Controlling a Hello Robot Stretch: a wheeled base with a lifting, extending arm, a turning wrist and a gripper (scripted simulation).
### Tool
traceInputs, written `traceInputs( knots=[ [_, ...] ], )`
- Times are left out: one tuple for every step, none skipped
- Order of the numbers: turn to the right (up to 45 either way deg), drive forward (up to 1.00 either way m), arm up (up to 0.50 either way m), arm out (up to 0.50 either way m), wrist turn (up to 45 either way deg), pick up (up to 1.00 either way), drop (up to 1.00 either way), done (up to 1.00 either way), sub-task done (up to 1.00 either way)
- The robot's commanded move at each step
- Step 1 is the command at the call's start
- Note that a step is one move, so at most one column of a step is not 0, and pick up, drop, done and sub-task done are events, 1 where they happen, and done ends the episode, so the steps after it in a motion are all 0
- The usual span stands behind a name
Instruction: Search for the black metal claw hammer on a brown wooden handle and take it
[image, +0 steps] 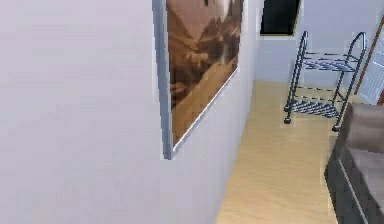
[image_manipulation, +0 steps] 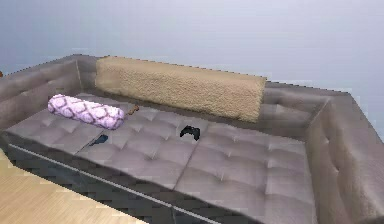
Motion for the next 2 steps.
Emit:
traceInputs(
  knots=[
    [21.0,0.00,0.00,0.00,0.0,0.00,0.00,0.00,0.00],
    [0.0,1.00,0.00,0.00,0.0,0.00,0.00,0.00,0.00]
  ],
)
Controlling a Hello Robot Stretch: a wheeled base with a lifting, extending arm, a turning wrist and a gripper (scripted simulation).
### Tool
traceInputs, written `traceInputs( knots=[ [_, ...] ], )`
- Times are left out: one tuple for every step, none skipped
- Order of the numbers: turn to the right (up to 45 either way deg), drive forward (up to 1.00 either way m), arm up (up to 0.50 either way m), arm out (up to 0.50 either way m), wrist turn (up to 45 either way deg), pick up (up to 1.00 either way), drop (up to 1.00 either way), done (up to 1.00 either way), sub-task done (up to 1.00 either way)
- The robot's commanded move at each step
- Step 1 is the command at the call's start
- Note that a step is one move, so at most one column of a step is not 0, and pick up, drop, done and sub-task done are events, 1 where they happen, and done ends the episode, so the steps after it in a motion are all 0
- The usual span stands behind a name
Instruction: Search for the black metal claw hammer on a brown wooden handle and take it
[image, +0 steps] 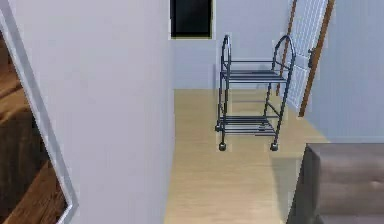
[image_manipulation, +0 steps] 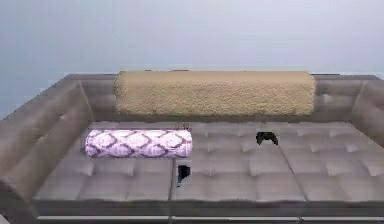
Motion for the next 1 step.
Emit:
traceInputs(
  knots=[
    [0.0,1.00,0.00,0.00,0.0,0.00,0.00,0.00,0.00]
  ],
)
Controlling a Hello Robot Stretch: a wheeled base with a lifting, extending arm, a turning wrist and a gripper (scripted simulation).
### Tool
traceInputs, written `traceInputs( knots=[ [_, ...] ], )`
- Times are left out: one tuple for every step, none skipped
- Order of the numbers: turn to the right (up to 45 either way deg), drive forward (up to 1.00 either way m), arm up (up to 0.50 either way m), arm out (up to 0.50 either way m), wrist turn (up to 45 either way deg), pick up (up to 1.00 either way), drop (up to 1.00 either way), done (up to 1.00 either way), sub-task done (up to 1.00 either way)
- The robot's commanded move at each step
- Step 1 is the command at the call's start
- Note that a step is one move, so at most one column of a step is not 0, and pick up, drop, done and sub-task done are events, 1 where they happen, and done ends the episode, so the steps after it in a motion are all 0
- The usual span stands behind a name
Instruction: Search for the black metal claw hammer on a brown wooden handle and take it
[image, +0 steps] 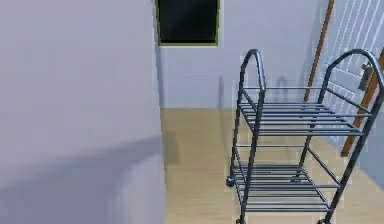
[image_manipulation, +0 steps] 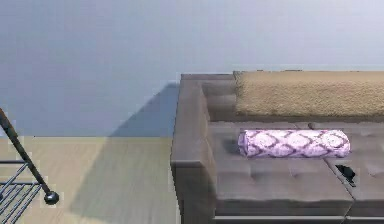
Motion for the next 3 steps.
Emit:
traceInputs(
  knots=[
    [0.0,1.00,0.00,0.00,0.0,0.00,0.00,0.00,0.00],
    [0.0,0.30,0.00,0.00,0.0,0.00,0.00,0.00,0.00],
    [3.0,0.00,0.00,0.00,0.0,0.00,0.00,0.00,0.00]
  ],
)
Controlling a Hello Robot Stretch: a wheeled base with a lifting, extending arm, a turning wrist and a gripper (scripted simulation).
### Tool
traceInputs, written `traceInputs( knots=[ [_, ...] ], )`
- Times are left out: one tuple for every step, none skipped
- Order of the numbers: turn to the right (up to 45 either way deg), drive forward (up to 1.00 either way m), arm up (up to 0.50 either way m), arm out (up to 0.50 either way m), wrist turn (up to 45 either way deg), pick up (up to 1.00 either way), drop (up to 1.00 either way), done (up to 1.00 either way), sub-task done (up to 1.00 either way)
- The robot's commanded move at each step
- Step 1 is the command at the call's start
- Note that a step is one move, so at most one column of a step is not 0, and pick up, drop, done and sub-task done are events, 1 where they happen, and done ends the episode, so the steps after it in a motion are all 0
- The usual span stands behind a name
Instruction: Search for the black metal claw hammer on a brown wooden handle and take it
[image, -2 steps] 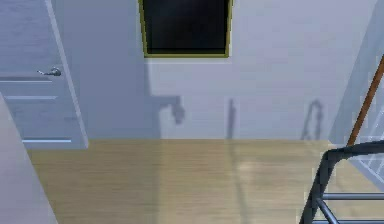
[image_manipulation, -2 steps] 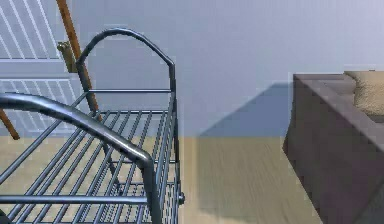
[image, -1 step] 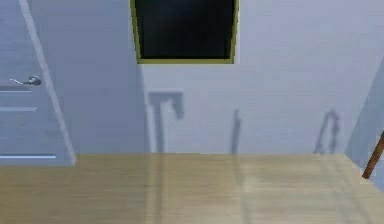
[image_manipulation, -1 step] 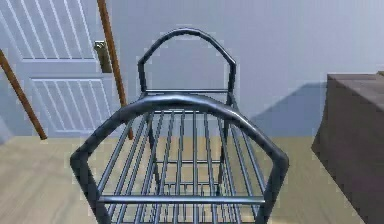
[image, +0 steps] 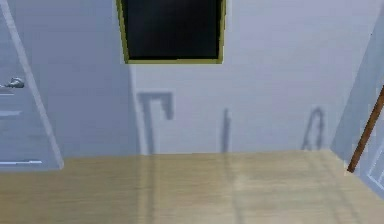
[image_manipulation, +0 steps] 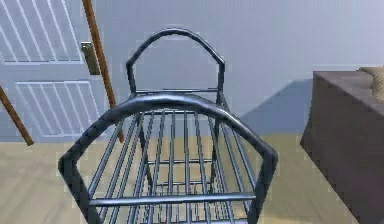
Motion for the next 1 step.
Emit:
traceInputs(
  knots=[
    [0.0,0.15,0.00,0.00,0.0,0.00,0.00,0.00,0.00]
  ],
)
